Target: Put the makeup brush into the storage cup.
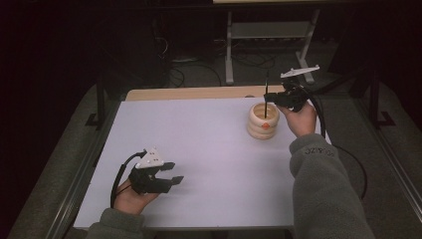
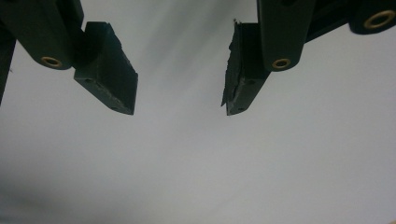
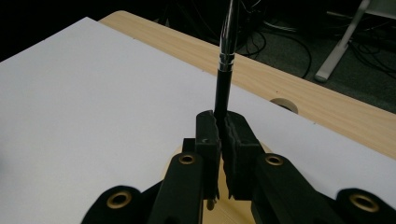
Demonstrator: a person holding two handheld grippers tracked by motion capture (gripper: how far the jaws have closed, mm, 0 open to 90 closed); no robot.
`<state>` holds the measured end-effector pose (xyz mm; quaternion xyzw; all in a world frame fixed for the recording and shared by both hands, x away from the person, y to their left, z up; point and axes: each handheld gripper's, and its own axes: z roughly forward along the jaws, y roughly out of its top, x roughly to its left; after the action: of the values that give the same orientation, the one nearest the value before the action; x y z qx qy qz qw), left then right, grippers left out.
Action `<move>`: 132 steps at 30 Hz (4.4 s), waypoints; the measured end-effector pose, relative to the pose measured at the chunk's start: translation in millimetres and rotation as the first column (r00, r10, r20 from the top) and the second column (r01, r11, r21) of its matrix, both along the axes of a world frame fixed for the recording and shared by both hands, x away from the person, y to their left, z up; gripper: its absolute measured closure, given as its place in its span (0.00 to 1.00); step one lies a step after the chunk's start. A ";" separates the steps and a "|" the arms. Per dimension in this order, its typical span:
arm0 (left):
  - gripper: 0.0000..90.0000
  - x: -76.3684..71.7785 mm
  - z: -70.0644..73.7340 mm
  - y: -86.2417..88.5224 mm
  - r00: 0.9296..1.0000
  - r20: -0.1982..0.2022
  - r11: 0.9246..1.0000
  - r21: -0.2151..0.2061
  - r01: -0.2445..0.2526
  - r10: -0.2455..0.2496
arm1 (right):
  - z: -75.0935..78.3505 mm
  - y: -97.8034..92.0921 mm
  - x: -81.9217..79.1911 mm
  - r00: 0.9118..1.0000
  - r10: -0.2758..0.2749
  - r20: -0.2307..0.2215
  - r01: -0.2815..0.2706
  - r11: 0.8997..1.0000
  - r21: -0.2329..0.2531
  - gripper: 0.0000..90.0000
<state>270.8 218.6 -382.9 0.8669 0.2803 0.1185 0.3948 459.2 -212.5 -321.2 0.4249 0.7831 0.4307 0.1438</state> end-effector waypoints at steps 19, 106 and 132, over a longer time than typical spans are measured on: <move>0.49 0.1 0.1 0.4 1.000 0.000 1.000 0.000 0.002 -0.002 | -13.1 -5.2 -3.4 1.000 -0.009 -0.014 0.009 1.000 -0.002 0.93; 0.38 1.9 -0.2 4.5 1.000 0.012 0.999 -0.029 -0.026 0.027 | -57.0 -17.1 -67.7 0.999 0.026 -0.023 -0.026 0.999 0.022 0.41; 0.32 3.2 -5.7 4.8 0.999 0.012 0.998 -0.037 -0.052 0.052 | -73.1 -12.8 -115.5 0.997 0.076 0.003 -0.076 0.997 0.028 0.31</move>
<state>274.0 223.4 -388.6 0.8512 0.3023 0.1291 0.4091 343.7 -225.3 -394.3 0.3964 0.7924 0.4473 0.1223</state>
